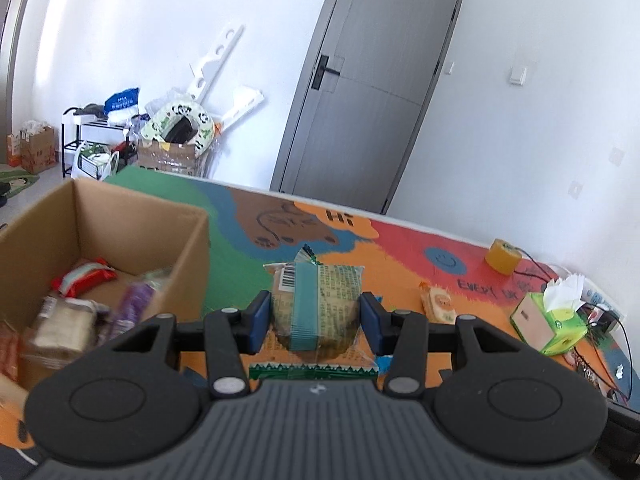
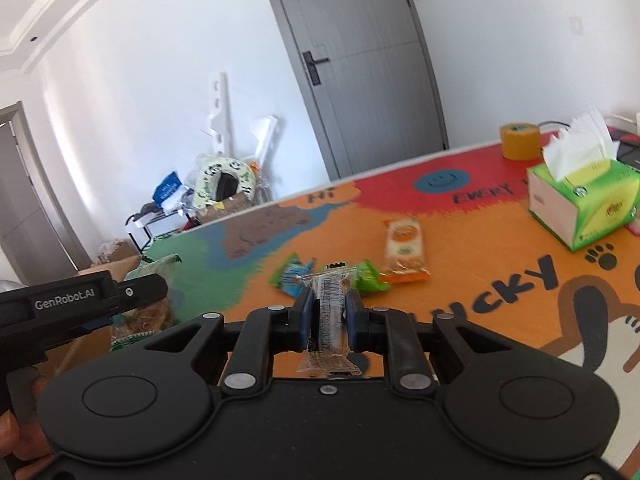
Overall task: Organize snacks
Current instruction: 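Carry both held snacks over the cardboard box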
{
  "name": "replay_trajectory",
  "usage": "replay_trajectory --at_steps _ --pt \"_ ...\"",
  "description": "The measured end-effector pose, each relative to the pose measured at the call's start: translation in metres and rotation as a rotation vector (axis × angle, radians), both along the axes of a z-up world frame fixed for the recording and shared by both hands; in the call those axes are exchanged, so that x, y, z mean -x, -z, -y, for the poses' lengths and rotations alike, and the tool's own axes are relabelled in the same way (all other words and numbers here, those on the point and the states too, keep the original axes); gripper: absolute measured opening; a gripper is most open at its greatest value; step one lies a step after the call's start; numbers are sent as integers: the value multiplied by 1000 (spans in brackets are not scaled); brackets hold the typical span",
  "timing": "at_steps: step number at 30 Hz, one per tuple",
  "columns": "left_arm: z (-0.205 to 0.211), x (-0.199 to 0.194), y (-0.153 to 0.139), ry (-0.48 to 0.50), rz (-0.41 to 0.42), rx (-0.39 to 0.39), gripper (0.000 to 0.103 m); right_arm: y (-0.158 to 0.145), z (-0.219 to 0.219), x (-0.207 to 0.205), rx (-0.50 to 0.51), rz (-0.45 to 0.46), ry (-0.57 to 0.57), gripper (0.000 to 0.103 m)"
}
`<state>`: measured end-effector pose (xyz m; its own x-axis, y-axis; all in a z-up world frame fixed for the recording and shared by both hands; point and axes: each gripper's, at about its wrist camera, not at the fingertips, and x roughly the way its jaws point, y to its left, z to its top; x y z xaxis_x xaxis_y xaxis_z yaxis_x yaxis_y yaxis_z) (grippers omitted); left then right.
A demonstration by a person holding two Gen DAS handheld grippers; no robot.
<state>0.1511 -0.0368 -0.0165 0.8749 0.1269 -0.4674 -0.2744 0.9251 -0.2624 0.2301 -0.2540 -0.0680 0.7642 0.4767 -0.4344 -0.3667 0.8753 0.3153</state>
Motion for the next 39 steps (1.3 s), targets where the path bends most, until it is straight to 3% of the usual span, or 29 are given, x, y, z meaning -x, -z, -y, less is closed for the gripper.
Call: replay_trajectory --at_steps 22,39 --pt "-56 57 -29 -116 67 -19 46 -37 -56 32 -38 89 -112 19" --pt "-113 75 -16 -195 48 33 46 -36 -113 37 -11 78 -187 19"
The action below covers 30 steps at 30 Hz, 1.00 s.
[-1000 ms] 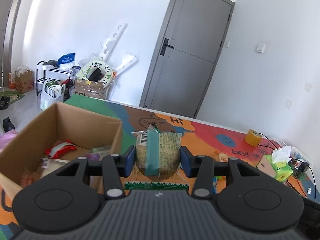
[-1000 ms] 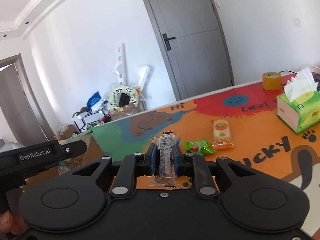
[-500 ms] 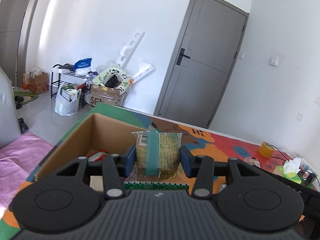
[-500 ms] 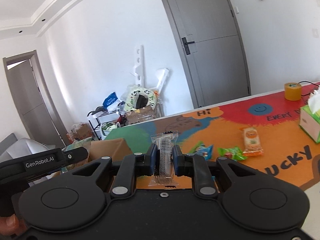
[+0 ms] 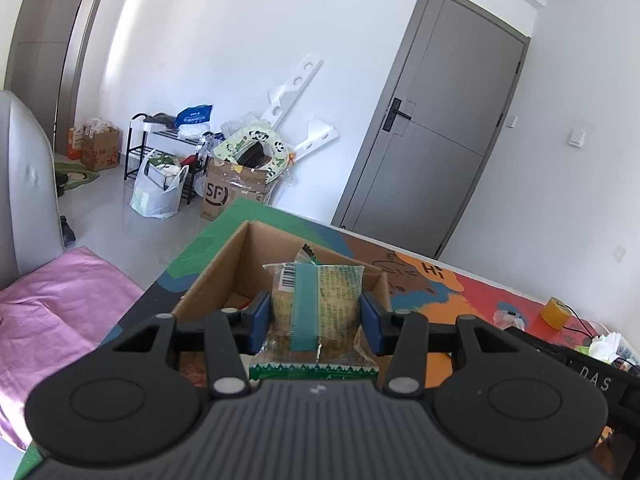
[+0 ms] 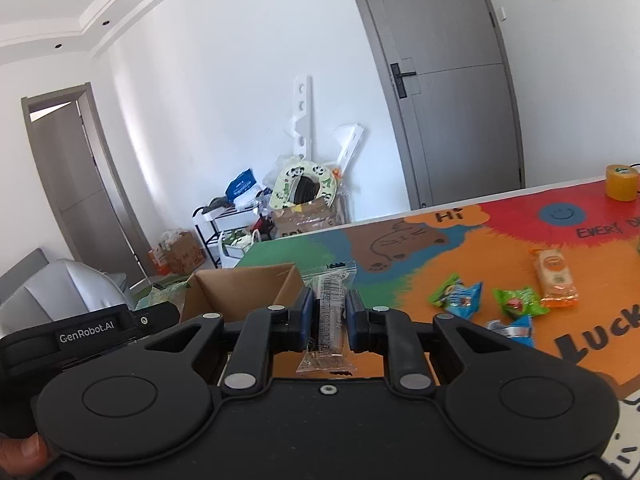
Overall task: Organize snacks
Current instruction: 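Carry both held snacks over the cardboard box, then open both grippers to drop the snacks into the box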
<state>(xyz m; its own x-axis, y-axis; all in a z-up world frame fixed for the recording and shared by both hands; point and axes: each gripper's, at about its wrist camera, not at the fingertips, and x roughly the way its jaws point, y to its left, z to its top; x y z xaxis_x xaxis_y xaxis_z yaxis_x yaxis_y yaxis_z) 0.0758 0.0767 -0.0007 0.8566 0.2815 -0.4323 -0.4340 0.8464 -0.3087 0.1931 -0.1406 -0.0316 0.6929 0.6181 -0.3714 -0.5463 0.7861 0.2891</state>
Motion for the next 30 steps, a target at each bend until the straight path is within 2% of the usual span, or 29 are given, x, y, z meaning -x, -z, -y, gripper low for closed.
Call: replay_trajectory --at_steps 8,20,25,30 --pt "-19 -2 11 -2 -22 37 47 0 -25 2 11 -9 -32 19" --pt "-35 2 14 -16 -50 83 47 -3 -58 8 10 -17 -105 19" --pt "-43 12 4 -33 -32 107 59 -6 -68 12 5 -21 -130 19" --pt "-47 21 -3 -52 -5 103 62 -9 -77 16 -3 -26 -152 19"
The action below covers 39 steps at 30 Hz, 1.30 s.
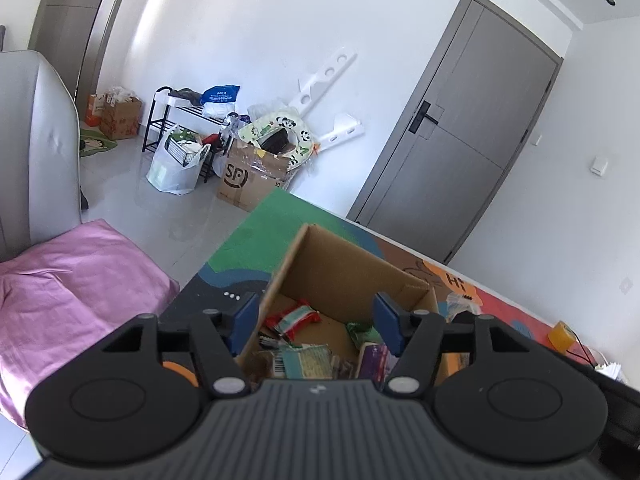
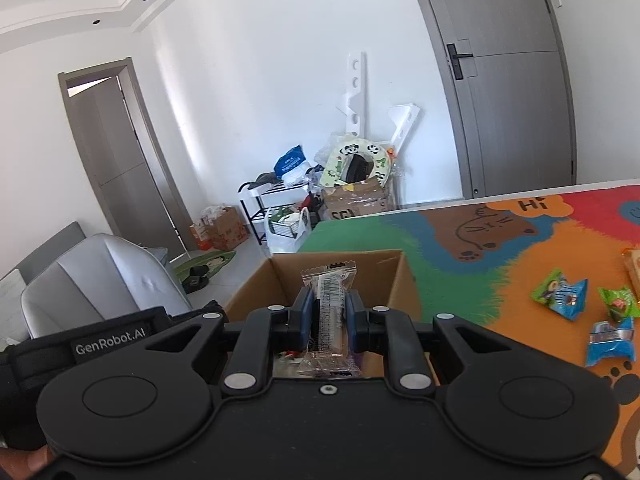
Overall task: Organize snacks
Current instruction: 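Open both grippers to drop the snacks into the box, then move both tools back to the pile, right gripper toward the blue wrapper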
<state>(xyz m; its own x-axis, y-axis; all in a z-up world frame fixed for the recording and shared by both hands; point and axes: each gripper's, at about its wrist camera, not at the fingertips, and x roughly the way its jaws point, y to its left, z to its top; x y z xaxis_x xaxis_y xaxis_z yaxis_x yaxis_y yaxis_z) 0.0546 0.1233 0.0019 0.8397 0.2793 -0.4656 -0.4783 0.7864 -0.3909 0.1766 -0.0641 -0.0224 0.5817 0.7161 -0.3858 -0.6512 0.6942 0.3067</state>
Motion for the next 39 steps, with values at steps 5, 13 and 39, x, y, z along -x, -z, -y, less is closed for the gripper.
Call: replay_trajectory --at_steps 5,13,39 --pt "-3 1 -1 -13 2 20 64 -6 1 6 -14 5 -27 37" --pt "9 -2 -9 -8 -1 2 76 -9 31 2 -33 -2 53 48" --pt "76 -16 -27 112 14 -84 90 -20 110 6 -114 41 195 72"
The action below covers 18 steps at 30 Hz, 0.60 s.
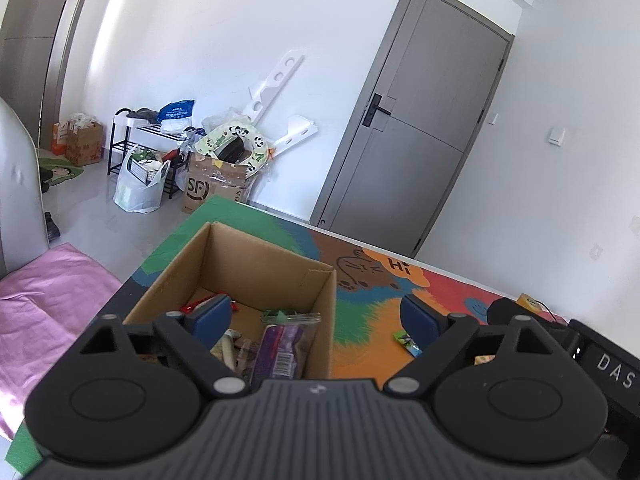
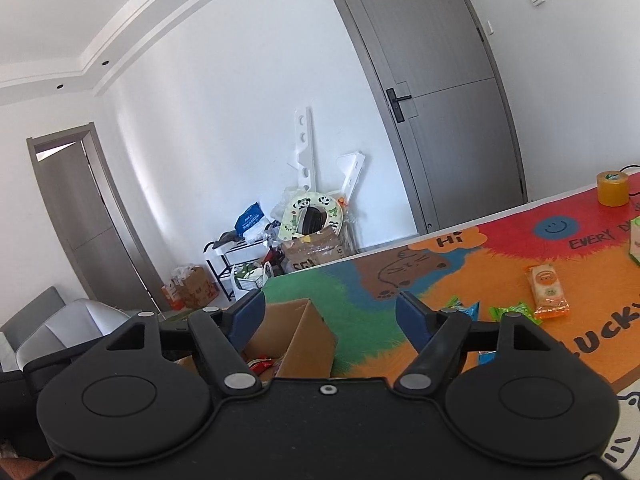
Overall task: Organize snacks
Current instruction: 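Move both tools back to the pile, right gripper toward the blue wrapper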
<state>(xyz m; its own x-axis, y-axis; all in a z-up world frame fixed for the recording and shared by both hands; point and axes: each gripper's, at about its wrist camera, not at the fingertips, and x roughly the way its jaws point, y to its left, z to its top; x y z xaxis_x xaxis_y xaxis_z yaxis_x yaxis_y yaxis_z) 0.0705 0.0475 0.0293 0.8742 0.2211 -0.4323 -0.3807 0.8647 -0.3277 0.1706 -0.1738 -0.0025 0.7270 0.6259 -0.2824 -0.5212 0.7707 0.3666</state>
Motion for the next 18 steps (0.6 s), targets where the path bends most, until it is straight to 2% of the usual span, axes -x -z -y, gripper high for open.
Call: replay_trajectory --at_steps 12,18 --pt "36 -22 9 91 -19 -16 91 11 39 -14 -18 -27 77 72" --pt "45 -28 16 119 -36 -31 91 20 44 -21 -21 -52 92 73"
